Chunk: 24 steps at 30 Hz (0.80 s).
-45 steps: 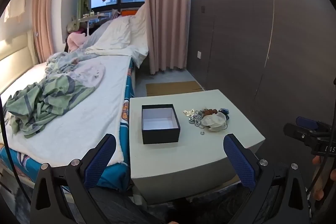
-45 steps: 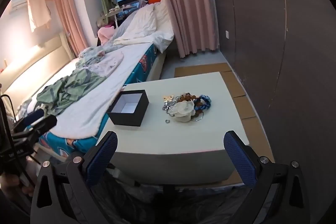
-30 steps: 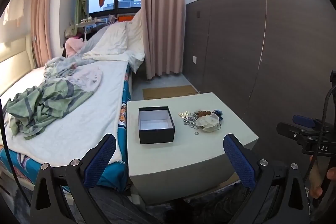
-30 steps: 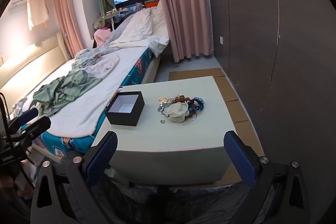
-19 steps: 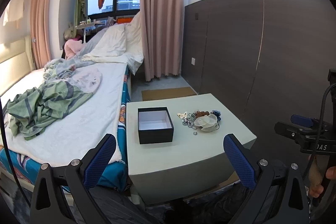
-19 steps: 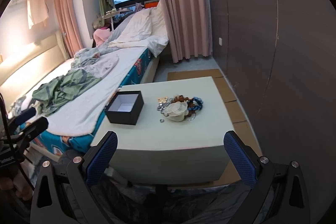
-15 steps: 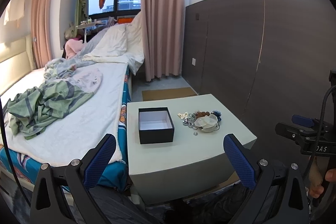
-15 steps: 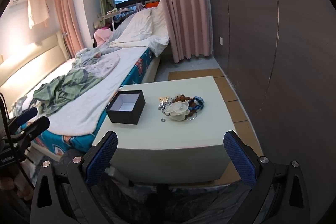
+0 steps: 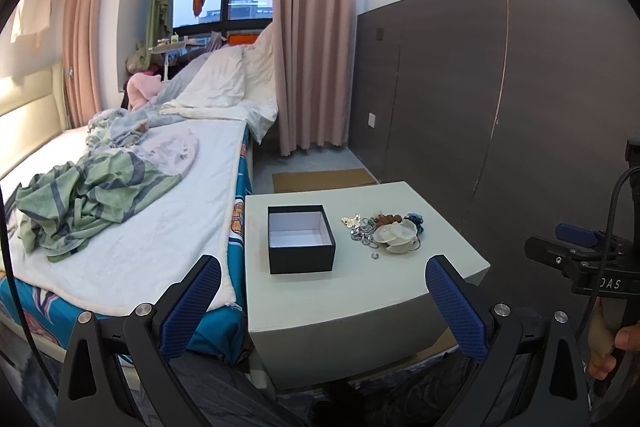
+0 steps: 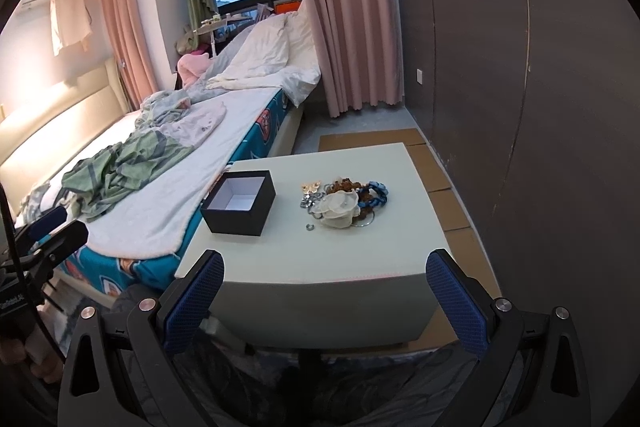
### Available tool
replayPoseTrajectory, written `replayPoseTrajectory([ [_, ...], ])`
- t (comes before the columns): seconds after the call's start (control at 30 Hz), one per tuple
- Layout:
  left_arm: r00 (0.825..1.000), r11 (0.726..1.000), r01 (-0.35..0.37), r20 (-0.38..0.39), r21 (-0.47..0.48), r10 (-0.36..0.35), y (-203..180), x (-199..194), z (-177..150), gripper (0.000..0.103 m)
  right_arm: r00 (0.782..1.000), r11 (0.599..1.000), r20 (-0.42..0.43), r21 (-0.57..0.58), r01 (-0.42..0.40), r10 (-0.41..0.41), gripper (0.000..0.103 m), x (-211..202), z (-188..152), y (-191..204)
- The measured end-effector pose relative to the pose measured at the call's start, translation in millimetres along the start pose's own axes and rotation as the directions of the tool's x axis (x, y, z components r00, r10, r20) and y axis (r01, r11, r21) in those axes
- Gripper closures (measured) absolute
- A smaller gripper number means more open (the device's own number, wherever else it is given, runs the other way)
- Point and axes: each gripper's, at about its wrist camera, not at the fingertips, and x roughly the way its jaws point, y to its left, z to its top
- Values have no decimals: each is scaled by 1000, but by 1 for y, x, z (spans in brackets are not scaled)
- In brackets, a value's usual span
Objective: Organize jewelry
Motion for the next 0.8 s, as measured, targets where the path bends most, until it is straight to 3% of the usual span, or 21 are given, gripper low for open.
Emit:
replayPoseTrajectory([
  [0.8,1000,1000,17,0,-1,-17,0,0,-2,1,1000,1000,14,25,-6,5,1,-8,1,0],
])
